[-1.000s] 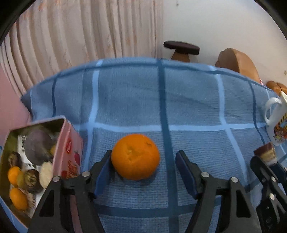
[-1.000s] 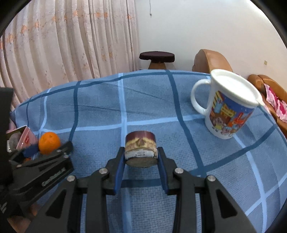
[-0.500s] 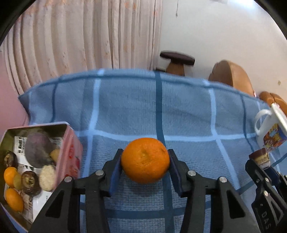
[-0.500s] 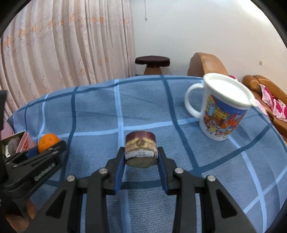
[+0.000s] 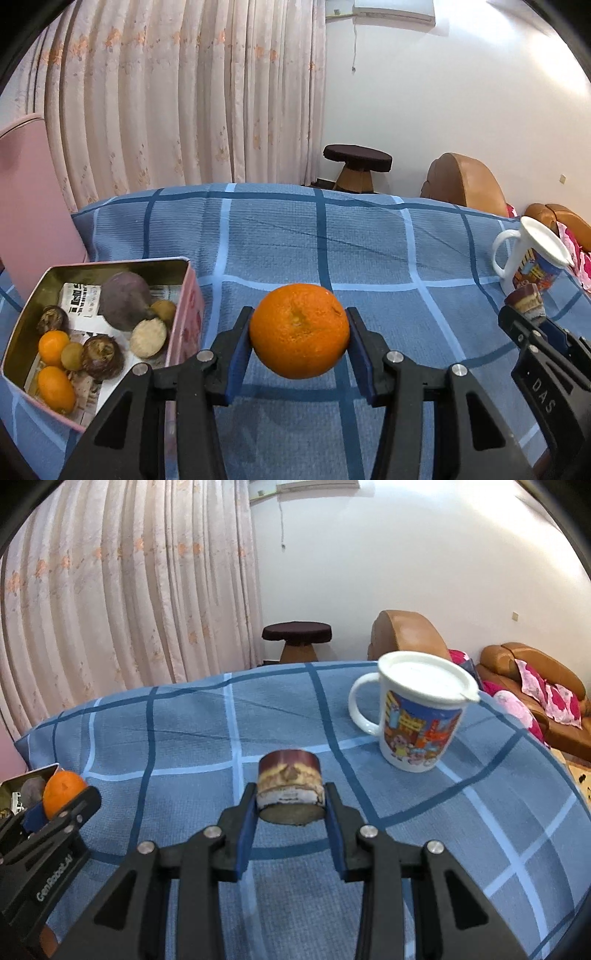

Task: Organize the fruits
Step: 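Lift and carry the orange and the small can toward the tin tray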

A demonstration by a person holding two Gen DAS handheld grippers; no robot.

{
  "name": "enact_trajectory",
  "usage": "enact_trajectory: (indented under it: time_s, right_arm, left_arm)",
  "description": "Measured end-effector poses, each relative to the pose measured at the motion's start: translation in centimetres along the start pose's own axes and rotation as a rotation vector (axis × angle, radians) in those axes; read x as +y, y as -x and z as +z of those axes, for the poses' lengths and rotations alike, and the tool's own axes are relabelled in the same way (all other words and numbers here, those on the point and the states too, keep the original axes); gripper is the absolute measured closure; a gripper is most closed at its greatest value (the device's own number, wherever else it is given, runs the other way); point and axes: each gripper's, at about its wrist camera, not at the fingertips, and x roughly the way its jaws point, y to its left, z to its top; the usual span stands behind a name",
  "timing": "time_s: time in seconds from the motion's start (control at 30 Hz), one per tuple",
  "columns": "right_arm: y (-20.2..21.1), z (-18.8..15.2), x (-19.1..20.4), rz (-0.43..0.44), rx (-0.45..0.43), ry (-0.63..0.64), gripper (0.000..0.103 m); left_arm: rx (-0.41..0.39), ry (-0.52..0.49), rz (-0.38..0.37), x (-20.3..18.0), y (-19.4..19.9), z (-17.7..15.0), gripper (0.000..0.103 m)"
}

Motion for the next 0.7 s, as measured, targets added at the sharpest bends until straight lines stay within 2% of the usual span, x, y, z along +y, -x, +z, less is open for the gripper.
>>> enact_trajectory:
  time_s: [0.7]
  right_arm:
    - [5.1, -2.4, 2.2, 0.011, -0.101, 0.017, 0.066]
  left_arm:
    - [-0.064, -0.042, 0.007, 2.2, 4.0, -2.2, 0.053]
